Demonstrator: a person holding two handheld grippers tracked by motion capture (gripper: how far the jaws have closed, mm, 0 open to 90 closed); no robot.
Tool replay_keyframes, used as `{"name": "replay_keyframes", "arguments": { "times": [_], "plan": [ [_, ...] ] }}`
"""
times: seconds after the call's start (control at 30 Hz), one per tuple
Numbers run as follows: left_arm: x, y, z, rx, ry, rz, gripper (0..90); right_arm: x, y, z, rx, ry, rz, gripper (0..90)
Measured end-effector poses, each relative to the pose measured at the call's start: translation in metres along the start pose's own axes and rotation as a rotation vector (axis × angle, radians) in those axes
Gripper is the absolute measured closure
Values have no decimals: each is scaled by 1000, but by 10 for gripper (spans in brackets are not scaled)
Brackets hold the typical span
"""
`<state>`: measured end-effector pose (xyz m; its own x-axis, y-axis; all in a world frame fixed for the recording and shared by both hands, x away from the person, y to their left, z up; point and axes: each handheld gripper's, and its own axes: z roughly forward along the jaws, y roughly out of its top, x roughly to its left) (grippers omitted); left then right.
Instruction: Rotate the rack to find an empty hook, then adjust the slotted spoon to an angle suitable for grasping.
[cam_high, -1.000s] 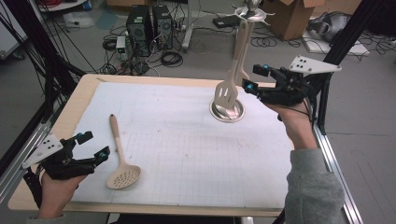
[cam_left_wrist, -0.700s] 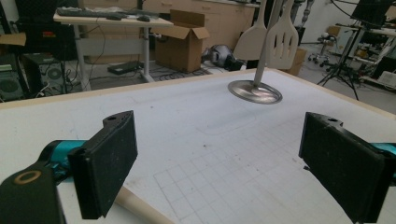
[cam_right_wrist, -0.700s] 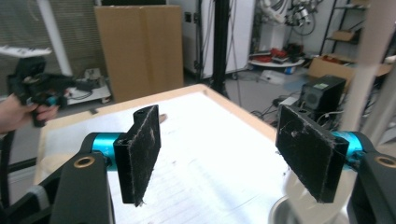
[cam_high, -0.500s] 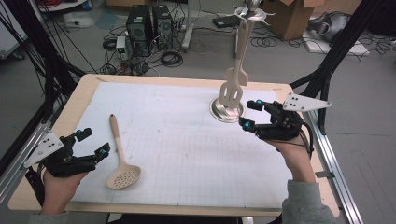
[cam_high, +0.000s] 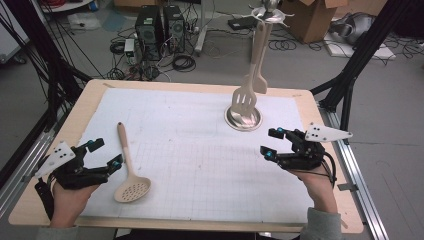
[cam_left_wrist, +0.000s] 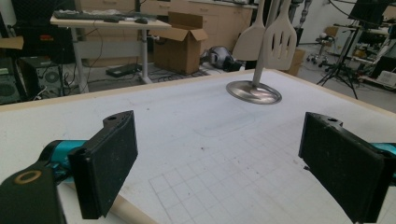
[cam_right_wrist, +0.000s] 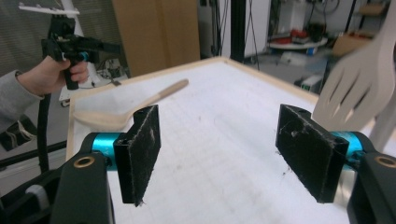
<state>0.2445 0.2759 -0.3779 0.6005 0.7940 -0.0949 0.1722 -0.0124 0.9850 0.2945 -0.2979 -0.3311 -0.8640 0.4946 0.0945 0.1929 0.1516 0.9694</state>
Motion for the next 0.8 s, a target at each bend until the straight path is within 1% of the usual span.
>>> {"name": "replay_keyframes", "arguments": {
  "times": [0.07,0.1,0.2,0.27,0.37,0.4,0.47,0.5,0.67,0.73,0.8],
  "plan": [
    [-1,-1,1,11,-2,8,121,-6,-7,-3,2,-31,20,301],
    [-1,-1,1,10,-1,8,121,-8,-10,-5,1,-47,44,301],
    [-1,-2,2,14,-2,7,122,-10,-13,-10,-20,-67,46,301],
    [-1,-2,3,23,-3,11,123,-10,-14,-14,-45,-80,58,301],
    [-1,-4,4,30,-1,14,123,-8,-14,-15,-77,-81,69,301],
    [-1,-4,5,33,1,17,123,-8,-13,-14,-80,-76,62,301],
    [-2,-4,6,39,-4,19,123,-7,-13,-13,-80,-85,50,301],
    [-3,-5,6,44,-7,22,123,-6,-13,-13,-79,-86,56,301],
    [-8,-6,8,57,-18,30,124,-3,-12,-14,-98,-76,48,300],
    [-8,-6,8,59,-29,25,126,-1,-11,-14,-92,-76,45,300],
    [-7,-6,9,65,-32,24,127,0,-12,-13,-84,-70,43,300]
  ]
}}
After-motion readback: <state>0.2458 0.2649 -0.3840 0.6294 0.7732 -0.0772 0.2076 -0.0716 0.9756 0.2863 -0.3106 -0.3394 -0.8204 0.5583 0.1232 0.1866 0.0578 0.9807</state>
